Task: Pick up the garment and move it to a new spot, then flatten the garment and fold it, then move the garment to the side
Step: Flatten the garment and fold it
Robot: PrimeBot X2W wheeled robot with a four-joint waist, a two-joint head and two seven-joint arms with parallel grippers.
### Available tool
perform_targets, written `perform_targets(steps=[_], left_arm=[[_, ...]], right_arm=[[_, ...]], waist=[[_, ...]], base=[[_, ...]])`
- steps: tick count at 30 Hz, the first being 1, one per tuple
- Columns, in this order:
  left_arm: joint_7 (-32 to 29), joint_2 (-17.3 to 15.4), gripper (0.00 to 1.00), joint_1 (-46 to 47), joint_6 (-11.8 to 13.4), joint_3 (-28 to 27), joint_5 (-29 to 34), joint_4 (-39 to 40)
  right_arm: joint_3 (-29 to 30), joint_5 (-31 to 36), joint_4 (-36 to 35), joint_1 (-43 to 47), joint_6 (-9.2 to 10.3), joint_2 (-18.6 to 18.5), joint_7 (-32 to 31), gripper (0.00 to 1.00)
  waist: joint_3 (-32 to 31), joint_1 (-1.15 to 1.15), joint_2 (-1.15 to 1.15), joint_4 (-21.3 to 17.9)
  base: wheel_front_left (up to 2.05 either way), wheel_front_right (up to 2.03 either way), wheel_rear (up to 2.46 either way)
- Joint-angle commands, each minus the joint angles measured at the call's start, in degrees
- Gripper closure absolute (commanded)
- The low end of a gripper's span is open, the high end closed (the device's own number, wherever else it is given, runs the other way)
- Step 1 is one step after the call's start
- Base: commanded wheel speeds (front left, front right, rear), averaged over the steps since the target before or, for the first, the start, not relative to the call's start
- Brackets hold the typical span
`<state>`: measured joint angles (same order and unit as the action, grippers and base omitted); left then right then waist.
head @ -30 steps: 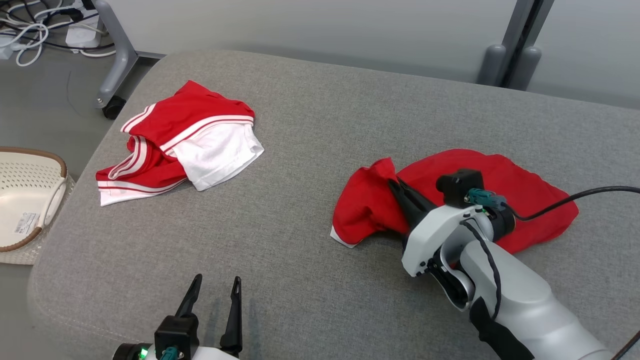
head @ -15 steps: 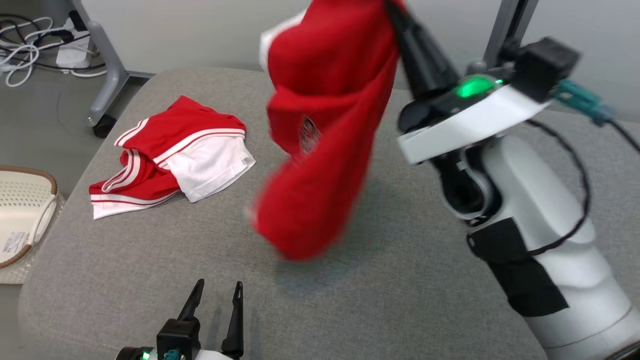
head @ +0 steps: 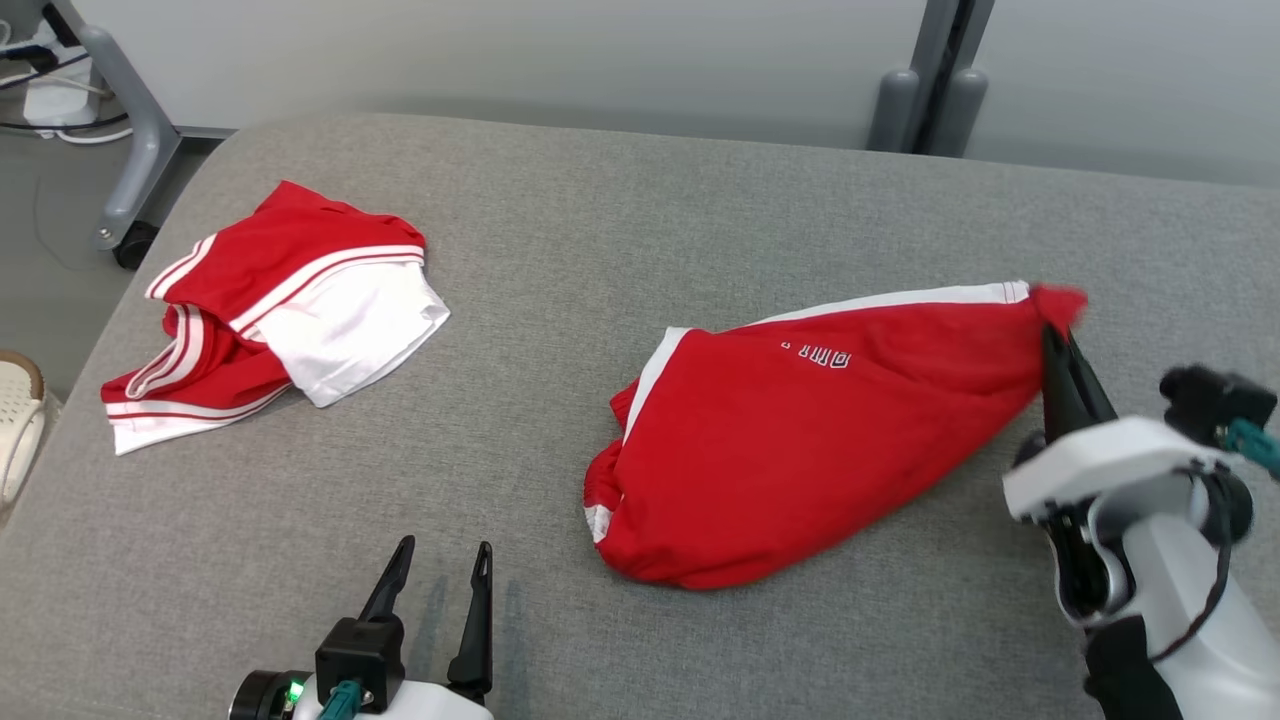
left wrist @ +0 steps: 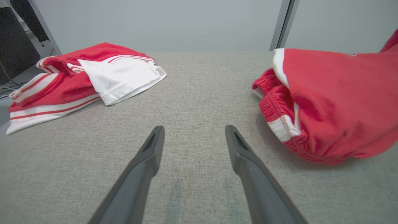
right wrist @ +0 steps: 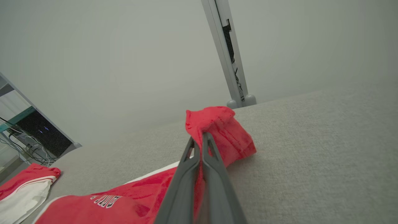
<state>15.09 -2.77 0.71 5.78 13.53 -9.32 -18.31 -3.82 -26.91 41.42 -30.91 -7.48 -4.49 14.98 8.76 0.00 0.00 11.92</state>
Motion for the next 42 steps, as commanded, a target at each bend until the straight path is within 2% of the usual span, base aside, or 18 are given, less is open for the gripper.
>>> perform_targets(steps=[1, 3, 4, 5, 11, 14, 17, 23, 28, 31, 40, 41, 42], left_arm=[[0.11, -0.23, 0.0, 1.11, -0.18, -0.21, 0.39, -0.07], [0.12, -0.22, 0.0, 1.47, -0.27, -0.37, 0.72, -0.08], [0.12, -0.21, 0.0, 1.51, -0.32, -0.5, 0.79, -0.07], [0.12, -0.22, 0.0, 1.43, -0.34, -0.6, 0.85, -0.09], [0.11, -0.23, 0.0, 1.8, -0.34, -0.54, 1.04, -0.15], [0.11, -0.23, 0.0, 1.83, -0.36, -0.35, 0.91, -0.14], [0.11, -0.22, 0.0, 1.68, -0.38, -0.31, 0.86, -0.13], [0.12, -0.22, 0.0, 1.31, -0.6, -0.14, 0.71, -0.25], [0.12, -0.23, 0.0, 0.85, -0.66, 0.11, 0.77, -0.5], [0.11, -0.21, 0.0, 0.86, -0.7, 0.17, 0.68, -0.54], [0.11, -0.24, 0.0, 1.46, -0.8, 0.77, 0.19, -0.69], [0.11, -0.22, 0.0, 1.45, -0.71, 0.81, 0.16, -0.66], [0.11, -0.2, 0.0, 1.53, -0.62, 0.86, 0.03, -0.58]], right_arm=[[2.33, 2.32, 1.54, 2.0, -0.03, -0.59, 0.3, 0.91], [5.15, 4.06, 3.09, 3.81, -0.02, -0.61, 0.3, 0.58], [6.35, 4.91, 3.31, 4.38, -0.02, -0.56, 0.3, 0.14], [7.36, 5.26, 3.54, 4.73, -0.02, -0.42, 0.3, 0.0], [11.65, 8.97, 1.89, 5.58, -0.02, 0.14, 0.3, 0.0], [11.97, 11.07, -0.52, 5.08, -0.02, 0.36, 0.3, 0.0], [10.56, 11.66, -2.11, 4.67, -0.02, 0.7, 0.29, 0.0], [0.33, 8.97, -3.48, 2.71, -0.02, 1.15, 0.29, 0.0], [-7.61, 6.14, 3.06, -0.17, -0.02, 1.09, 0.25, 0.0], [-10.3, 6.1, 7.99, -2.41, -0.02, 0.07, -0.27, 0.0], [-11.13, 8.42, 21.4, -9.18, -0.02, -1.05, -1.07, 0.0], [-11.3, 8.68, 22.42, -9.64, -0.02, -1.07, -1.04, 0.04], [-11.59, 8.97, 23.29, -10.05, -0.02, -1.07, -1.03, 0.18]], waist=[[0.65, 0.0, 0.0, -0.6], [0.82, 0.0, 0.0, -0.98], [0.87, 0.0, 0.0, -1.17], [0.9, 0.0, 0.0, -1.4], [0.63, 0.0, 0.0, -2.5], [0.24, 0.0, 0.0, -2.7], [-0.05, 0.0, 0.0, -2.75], [-0.36, 0.0, 0.0, -2.27], [-0.46, 0.0, 0.0, -0.96], [-0.05, 0.0, 0.0, -0.02], [1.85, 0.0, 0.0, 3.35], [2.06, 0.0, 0.0, 3.57], [2.24, 0.0, 0.0, 3.76]], base=[[0.0, 0.0, 0.0], [0.0, 0.0, 0.0], [0.0, 0.0, 0.0], [0.0, 0.0, 0.0], [0.0, 0.0, 0.0], [0.0, 0.0, 0.0], [0.0, 0.0, 0.0], [0.0, 0.0, 0.0], [0.0, 0.0, 0.0], [0.0, 0.0, 0.0], [0.0, 0.0, 0.0], [0.0, 0.0, 0.0], [0.0, 0.0, 0.0]])
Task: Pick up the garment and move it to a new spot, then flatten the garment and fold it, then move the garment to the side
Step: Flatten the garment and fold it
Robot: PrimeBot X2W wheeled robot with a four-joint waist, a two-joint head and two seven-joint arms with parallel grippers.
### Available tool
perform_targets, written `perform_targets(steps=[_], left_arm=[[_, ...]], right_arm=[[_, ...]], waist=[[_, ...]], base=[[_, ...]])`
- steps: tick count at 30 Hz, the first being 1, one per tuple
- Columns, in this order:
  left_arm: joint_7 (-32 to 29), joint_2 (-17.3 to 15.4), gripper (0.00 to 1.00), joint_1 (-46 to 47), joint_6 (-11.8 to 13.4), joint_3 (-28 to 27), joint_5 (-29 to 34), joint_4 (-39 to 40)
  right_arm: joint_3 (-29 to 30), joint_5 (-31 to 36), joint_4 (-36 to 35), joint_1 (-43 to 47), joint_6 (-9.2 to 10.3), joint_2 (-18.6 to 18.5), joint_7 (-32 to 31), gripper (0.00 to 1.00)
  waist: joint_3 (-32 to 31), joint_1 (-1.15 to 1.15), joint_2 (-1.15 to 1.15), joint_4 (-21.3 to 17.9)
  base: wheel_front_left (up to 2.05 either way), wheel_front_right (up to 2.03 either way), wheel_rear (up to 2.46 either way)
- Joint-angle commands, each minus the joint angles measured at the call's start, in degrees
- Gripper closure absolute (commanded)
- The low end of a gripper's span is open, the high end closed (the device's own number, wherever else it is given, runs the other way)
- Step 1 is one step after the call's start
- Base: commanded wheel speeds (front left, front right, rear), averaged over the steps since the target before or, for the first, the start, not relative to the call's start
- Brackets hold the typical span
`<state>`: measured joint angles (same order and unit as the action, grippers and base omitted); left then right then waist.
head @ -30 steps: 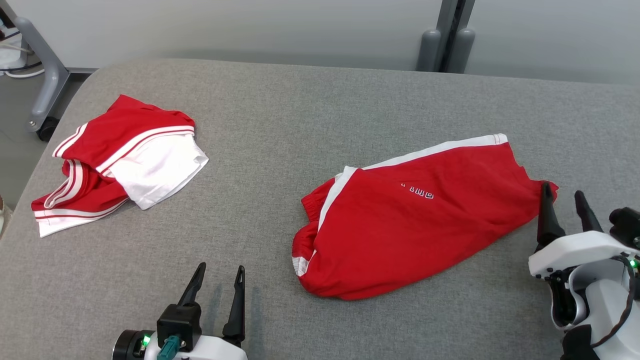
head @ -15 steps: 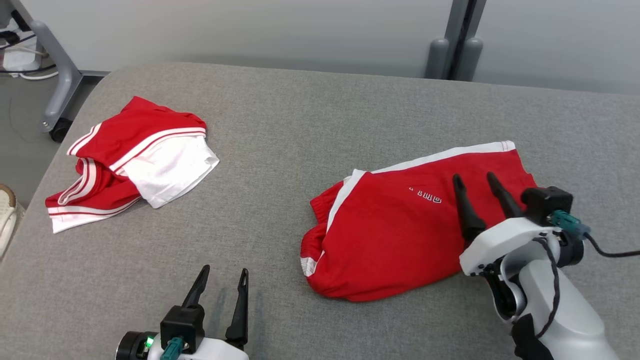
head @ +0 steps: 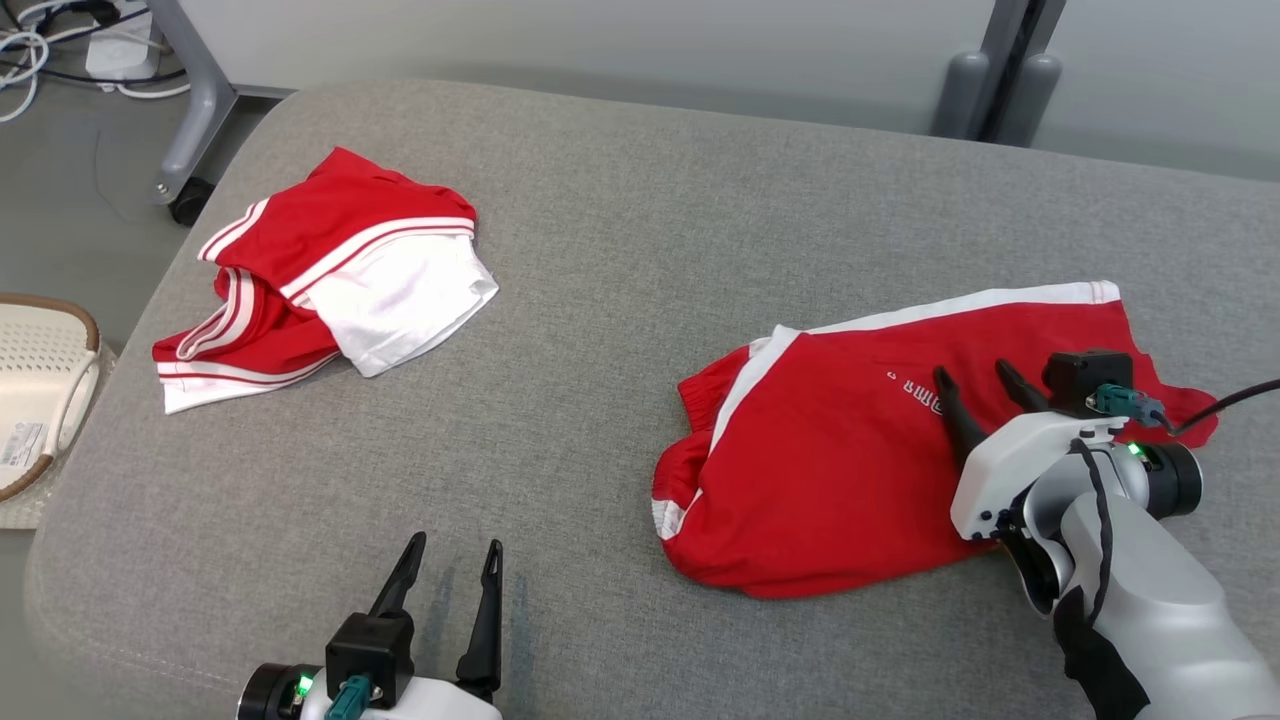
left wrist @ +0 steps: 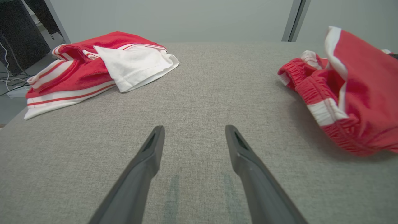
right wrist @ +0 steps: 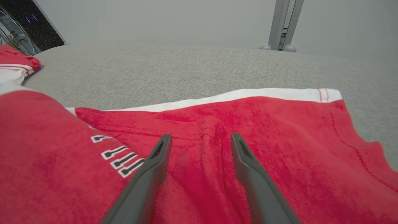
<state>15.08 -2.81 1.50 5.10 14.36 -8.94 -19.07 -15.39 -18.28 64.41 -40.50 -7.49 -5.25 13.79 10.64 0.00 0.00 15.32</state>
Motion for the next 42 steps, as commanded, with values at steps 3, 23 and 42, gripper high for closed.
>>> perform_targets(steps=[3, 23, 42], left_arm=[[0.12, -0.18, 0.0, 0.99, 0.38, 0.14, -0.45, 0.39], [0.12, -0.19, 0.0, 0.89, -0.03, -1.06, 0.35, 1.23], [0.12, -0.18, 0.0, 0.41, -3.18, 2.01, -4.04, -0.55]], right_arm=[[-0.46, 0.39, 2.46, -1.61, -0.01, -0.08, 0.34, 0.62], [11.04, -2.76, -27.3, 13.92, -0.01, -1.7, 1.47, 1.0], [19.39, 3.53, -28.86, 28.85, -0.01, 1.77, 1.48, 0.0]], waist=[[0.91, 0.0, 0.0, 0.64], [-2.83, 0.0, 0.0, -9.58], [-6.91, 0.0, 0.0, -15.23]], base=[[0.0, 0.0, 0.0], [0.0, 0.0, 0.0], [0.0, 0.0, 0.0]])
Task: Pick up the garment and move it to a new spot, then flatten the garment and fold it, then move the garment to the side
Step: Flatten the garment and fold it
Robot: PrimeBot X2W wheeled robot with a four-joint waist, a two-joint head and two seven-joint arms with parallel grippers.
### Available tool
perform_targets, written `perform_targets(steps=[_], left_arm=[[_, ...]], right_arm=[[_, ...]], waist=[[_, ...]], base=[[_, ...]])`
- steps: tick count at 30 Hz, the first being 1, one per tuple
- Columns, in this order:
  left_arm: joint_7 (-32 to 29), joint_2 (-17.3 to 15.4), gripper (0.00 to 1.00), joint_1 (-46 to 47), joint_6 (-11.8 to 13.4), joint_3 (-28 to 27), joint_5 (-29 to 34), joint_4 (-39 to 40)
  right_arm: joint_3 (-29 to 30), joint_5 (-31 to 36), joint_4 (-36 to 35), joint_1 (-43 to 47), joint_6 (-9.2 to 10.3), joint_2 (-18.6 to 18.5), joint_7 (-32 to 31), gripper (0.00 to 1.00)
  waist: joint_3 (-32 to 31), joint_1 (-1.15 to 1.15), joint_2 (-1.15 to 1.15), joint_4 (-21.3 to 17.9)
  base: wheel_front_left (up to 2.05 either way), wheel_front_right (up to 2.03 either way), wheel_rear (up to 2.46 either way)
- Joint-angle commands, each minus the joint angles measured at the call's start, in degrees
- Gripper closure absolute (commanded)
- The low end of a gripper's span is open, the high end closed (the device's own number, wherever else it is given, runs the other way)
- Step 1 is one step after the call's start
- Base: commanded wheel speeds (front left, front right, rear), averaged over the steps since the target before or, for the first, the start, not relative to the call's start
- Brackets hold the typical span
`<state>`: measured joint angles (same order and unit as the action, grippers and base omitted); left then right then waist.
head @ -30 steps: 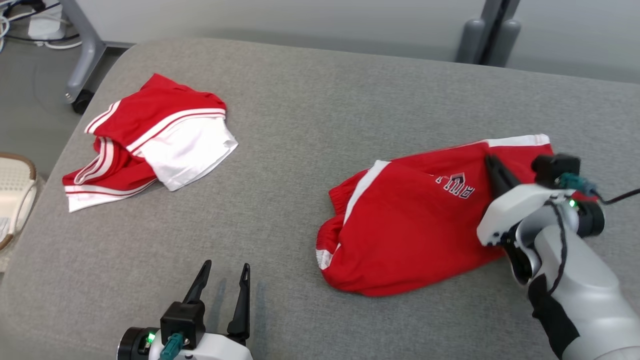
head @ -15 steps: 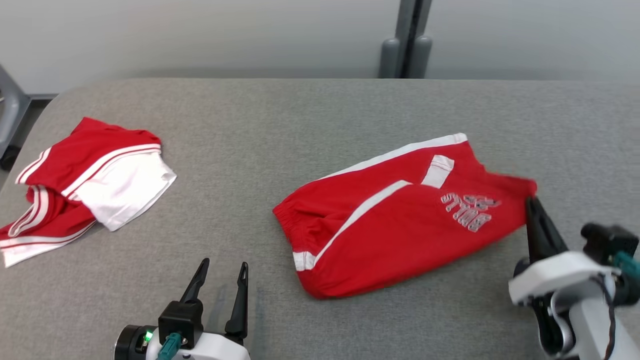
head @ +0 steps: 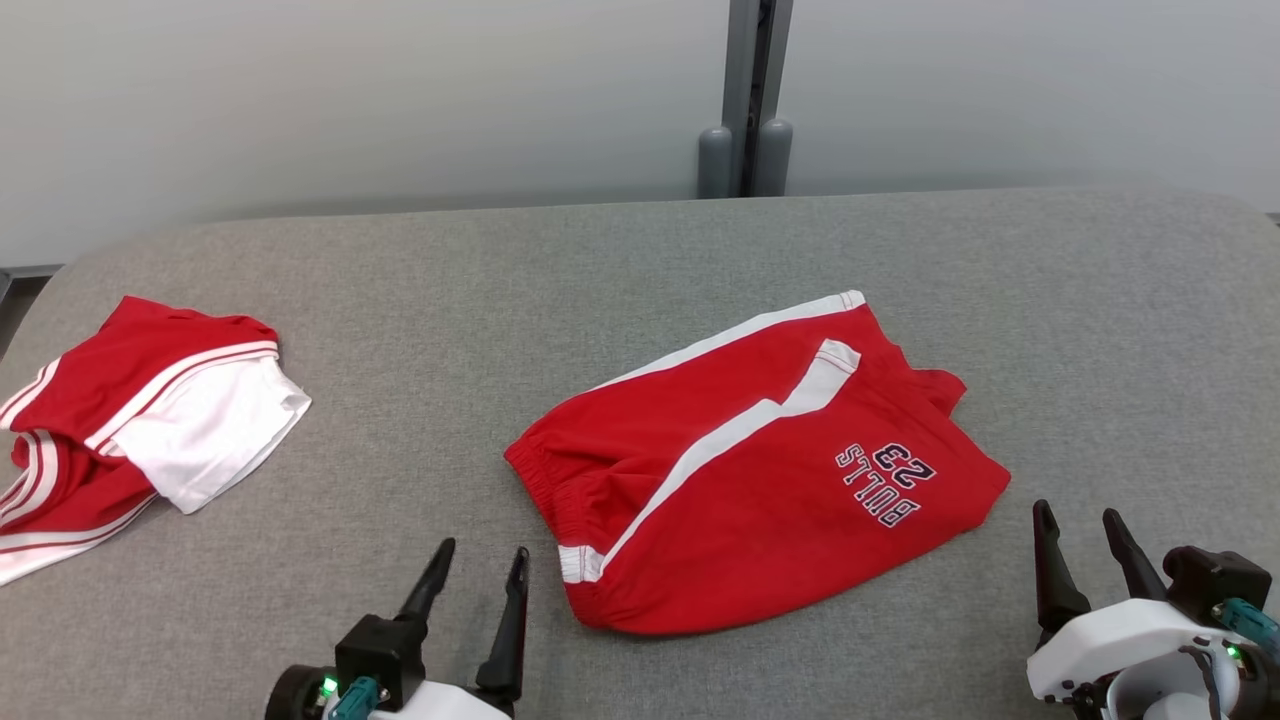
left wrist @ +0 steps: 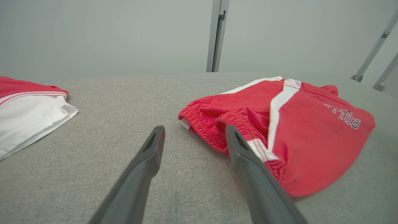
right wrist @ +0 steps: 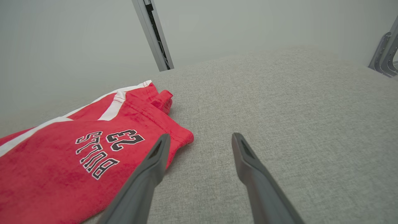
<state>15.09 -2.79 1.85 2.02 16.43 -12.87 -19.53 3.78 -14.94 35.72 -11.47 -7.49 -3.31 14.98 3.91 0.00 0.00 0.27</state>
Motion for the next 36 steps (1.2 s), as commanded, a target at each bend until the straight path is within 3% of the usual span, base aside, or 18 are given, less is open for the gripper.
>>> perform_targets(steps=[1, 7, 18, 19, 20, 21, 22, 23, 27, 36], left_arm=[[0.11, -0.2, 0.0, 0.21, -0.41, 0.43, -1.17, -0.54], [0.11, -0.21, 0.0, 2.76, -3.43, 4.68, -8.45, -5.3], [0.11, -0.23, 0.0, 7.3, -4.63, 9.05, -15.96, -11.57], [0.11, -0.23, 0.06, 7.37, -5.03, 9.56, -16.45, -12.05], [0.11, -0.23, 0.43, 7.43, -5.22, 10.02, -16.93, -12.55], [0.11, -0.23, 0.43, 7.43, -5.22, 10.02, -16.93, -12.55], [0.11, -0.23, 0.66, 7.64, -5.39, 10.22, -17.23, -12.89], [0.11, -0.24, 1.0, 7.92, -5.34, 10.43, -17.47, -13.18], [0.12, -0.25, 1.0, 8.47, -3.72, 9.18, -16.44, -12.67], [0.11, -0.26, 1.0, 6.15, 1.27, -2.04, -8.14, -7.03]], right_arm=[[0.04, 0.19, -0.38, -0.42, -0.01, -0.04, 0.3, 0.0], [-2.02, -0.32, -1.42, -1.45, -0.01, 0.22, 0.3, 0.0], [-4.91, -1.56, -2.25, -2.48, -0.01, 0.25, 0.3, 0.0], [-4.97, -1.59, -2.2, -2.52, -0.01, 0.24, 0.3, 0.0], [-4.99, -1.63, -2.16, -2.56, -0.01, 0.24, 0.3, 0.0], [-4.99, -1.63, -2.16, -2.56, -0.01, 0.24, 0.3, 0.0], [-5.04, -1.67, -2.16, -2.59, -0.01, 0.25, 0.3, 0.0], [-5.08, -1.7, -2.16, -2.6, -0.01, 0.25, 0.3, 0.0], [-5.16, -1.71, -2.37, -2.71, -0.01, 0.25, 0.3, 0.0], [-5.89, -2.22, -2.6, -2.17, -0.01, 0.25, 0.3, 0.0]], waist=[[-0.35, 0.0, 0.0, -0.37], [-0.23, 0.0, 0.0, -1.75], [1.47, 0.0, 0.0, -3.66], [1.51, 0.0, 0.0, -3.77], [1.54, 0.0, 0.0, -3.86], [1.54, 0.0, 0.0, -3.86], [1.54, 0.0, 0.0, -3.93], [1.56, 0.0, 0.0, -4.0], [1.54, 0.0, 0.0, -4.08], [0.9, 0.0, 0.0, -4.01]], base=[[0.0, 0.0, 0.0], [0.0, 0.0, 0.0], [0.0, 0.0, 0.0], [0.0, 0.0, 0.0], [0.0, 0.0, 0.0], [0.0, 0.0, 0.0], [0.0, 0.0, 0.0], [0.0, 0.0, 0.0], [0.0, 0.0, 0.0], [0.0, 0.0, 0.0]])
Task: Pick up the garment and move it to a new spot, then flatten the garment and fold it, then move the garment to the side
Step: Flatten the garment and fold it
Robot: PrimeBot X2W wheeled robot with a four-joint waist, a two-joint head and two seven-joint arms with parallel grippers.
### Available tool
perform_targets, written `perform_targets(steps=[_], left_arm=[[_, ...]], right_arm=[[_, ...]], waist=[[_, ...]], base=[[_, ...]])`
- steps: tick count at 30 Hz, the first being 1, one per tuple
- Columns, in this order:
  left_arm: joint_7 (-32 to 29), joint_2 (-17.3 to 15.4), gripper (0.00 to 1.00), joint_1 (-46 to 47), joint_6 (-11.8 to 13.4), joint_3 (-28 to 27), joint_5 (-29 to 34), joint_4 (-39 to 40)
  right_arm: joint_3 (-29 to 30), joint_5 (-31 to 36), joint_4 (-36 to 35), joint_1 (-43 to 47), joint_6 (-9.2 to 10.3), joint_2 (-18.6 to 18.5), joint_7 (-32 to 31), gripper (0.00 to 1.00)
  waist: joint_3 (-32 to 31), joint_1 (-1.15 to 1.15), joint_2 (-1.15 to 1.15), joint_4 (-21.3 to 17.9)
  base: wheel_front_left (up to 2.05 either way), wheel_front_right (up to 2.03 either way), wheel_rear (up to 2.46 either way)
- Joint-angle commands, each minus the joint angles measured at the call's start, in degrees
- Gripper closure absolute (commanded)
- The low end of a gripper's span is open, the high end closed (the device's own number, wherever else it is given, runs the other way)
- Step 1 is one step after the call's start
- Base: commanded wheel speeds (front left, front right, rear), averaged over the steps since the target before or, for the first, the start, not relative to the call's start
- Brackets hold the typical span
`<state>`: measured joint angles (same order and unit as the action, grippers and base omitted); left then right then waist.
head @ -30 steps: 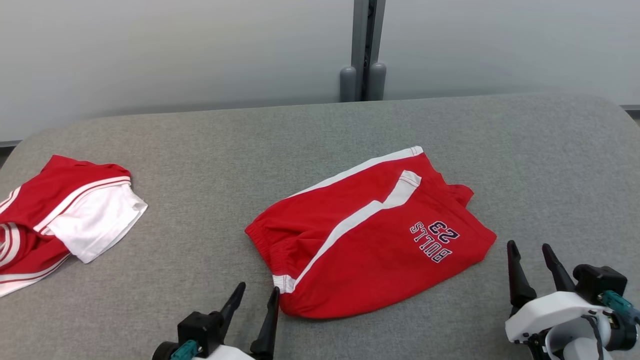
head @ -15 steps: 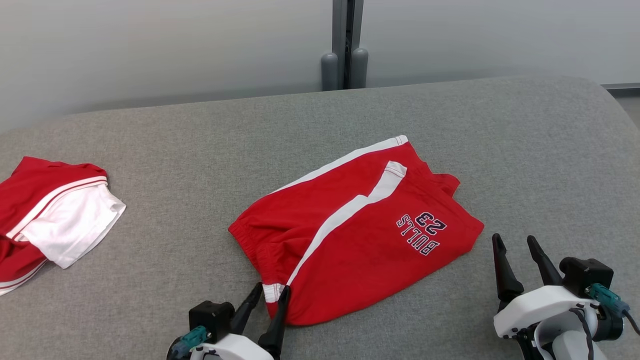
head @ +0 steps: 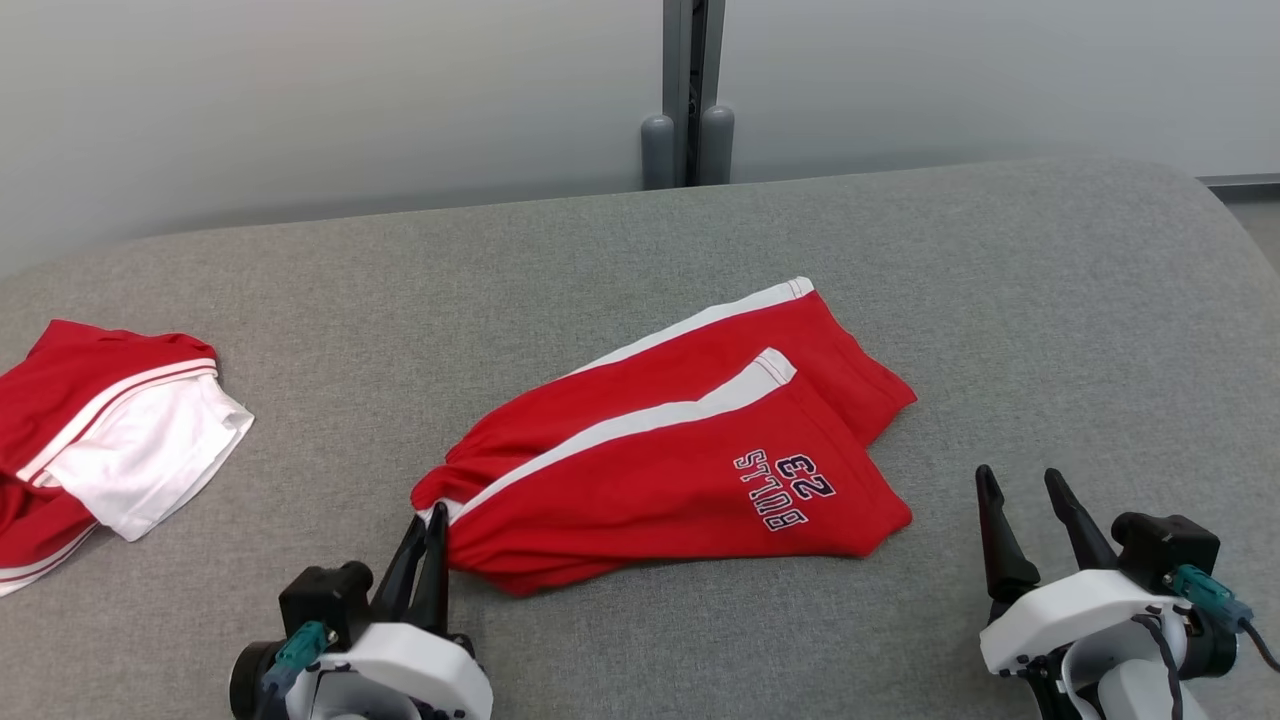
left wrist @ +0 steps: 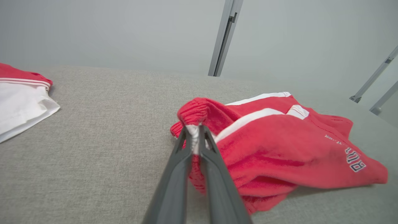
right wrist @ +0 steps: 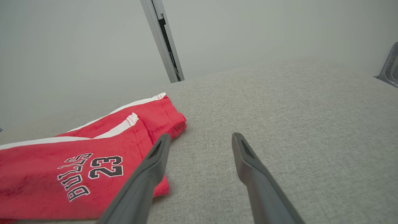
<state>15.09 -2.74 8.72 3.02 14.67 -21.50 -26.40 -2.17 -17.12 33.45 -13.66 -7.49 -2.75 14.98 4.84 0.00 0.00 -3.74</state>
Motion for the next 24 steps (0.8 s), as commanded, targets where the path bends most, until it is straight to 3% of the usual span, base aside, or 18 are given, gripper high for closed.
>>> perform_targets(steps=[1, 3, 4, 5, 6, 15, 24], left_arm=[[0.11, -0.25, 1.0, -1.03, 0.35, -0.94, 1.02, -0.37], [0.11, -0.26, 1.0, -1.4, 0.24, -1.84, 2.16, -1.44], [0.12, -0.28, 0.66, -1.66, 0.14, -2.13, 2.31, -1.92], [0.12, -0.28, 0.18, -1.83, 0.06, -2.28, 2.55, -2.49], [0.12, -0.26, 0.0, -1.74, 0.2, -2.51, 2.92, -2.56], [0.11, -0.29, 0.0, -3.09, 2.93, -1.84, 5.28, 2.86], [0.12, -0.26, 0.0, -2.53, 3.02, -0.39, 5.29, 3.58]], right_arm=[[-0.12, -0.16, -0.35, 0.12, -0.01, -0.31, 0.3, 0.0], [-0.61, -0.41, -0.2, 0.24, -0.01, -0.31, 0.3, 0.0], [-0.98, -0.62, -0.11, 0.24, -0.01, -0.31, 0.3, 0.0], [-1.3, -0.66, -0.08, 0.11, -0.01, -0.3, 0.3, 0.0], [-1.59, -0.87, -0.08, -0.1, -0.01, -0.3, 0.3, 0.0], [-6.98, -1.06, 1.37, -6.44, -0.01, -0.32, 0.3, 0.0], [-10.8, -2.45, 15.2, -18.82, -0.01, -1.92, -0.35, 0.0]], waist=[[-0.02, 0.0, 0.0, 0.0], [0.11, 0.0, 0.0, -0.04], [0.28, 0.0, 0.0, -0.07], [0.49, 0.0, 0.0, -0.05], [0.72, 0.0, 0.0, 0.03], [3.35, 0.0, 0.0, 4.29], [5.86, 0.0, 0.0, 11.67]], base=[[0.0, 0.0, 0.0], [0.0, 0.0, 0.0], [0.0, 0.0, 0.0], [0.0, 0.0, 0.0], [0.0, 0.0, 0.0], [0.0, 0.0, 0.0], [0.0, 0.0, 0.0]])
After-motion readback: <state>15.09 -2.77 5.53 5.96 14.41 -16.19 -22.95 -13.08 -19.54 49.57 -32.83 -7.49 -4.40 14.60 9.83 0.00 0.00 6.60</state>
